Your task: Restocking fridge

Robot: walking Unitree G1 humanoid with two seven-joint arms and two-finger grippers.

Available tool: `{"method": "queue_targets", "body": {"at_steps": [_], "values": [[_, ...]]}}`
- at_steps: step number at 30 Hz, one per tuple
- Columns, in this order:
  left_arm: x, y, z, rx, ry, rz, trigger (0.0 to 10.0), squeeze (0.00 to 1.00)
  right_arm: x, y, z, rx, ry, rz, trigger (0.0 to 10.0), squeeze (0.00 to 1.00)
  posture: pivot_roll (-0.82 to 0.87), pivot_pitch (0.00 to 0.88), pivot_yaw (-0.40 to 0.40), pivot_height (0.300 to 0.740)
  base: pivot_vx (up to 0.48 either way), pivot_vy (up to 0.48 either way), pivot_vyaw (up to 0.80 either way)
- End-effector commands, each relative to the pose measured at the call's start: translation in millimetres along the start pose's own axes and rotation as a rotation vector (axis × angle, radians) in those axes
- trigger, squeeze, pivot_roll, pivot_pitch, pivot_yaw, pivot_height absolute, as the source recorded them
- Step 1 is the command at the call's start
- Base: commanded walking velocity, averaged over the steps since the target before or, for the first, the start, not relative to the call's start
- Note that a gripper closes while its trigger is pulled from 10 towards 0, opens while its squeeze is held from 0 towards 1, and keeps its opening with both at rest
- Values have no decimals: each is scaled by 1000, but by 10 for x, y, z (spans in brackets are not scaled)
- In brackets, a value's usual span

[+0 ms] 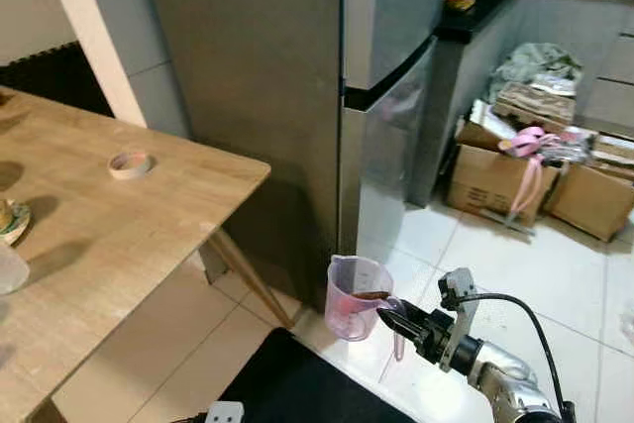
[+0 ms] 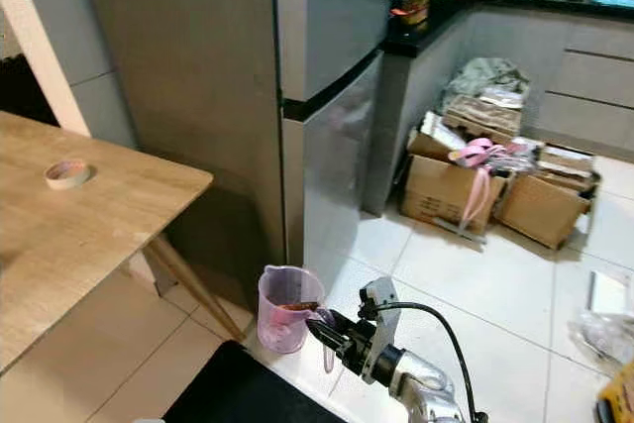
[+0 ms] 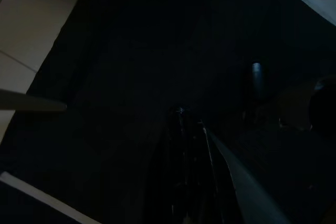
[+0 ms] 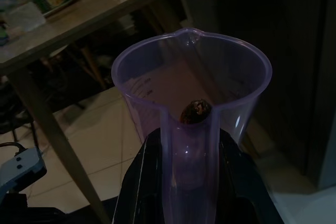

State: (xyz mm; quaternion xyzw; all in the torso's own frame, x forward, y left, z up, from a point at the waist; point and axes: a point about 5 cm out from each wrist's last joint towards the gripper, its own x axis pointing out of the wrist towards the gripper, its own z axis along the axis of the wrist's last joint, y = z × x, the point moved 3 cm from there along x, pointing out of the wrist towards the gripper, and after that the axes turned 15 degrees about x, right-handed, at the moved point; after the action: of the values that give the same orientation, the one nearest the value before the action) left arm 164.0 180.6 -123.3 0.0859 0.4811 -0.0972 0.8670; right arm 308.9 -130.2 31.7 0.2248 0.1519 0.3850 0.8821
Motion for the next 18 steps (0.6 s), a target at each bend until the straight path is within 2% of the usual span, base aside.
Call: {"method": "queue_targets", "body": {"at_steps": [1, 7, 18], "values": [[-10, 5, -57, -8, 21, -2, 10000, 0, 18, 5, 61, -23, -12, 4, 10000, 0, -82, 0, 28, 740, 0, -401, 0], [-13, 0, -73, -15, 26, -5, 10000, 0, 7, -13, 29, 22, -4, -4, 10000, 0, -82, 0, 28, 740, 0, -407, 0], [-13, -1, -71, -14, 25, -7, 10000, 0, 7, -24, 60, 44, -11, -1, 10000, 0, -82, 0, 28, 740, 0, -423, 770]]}}
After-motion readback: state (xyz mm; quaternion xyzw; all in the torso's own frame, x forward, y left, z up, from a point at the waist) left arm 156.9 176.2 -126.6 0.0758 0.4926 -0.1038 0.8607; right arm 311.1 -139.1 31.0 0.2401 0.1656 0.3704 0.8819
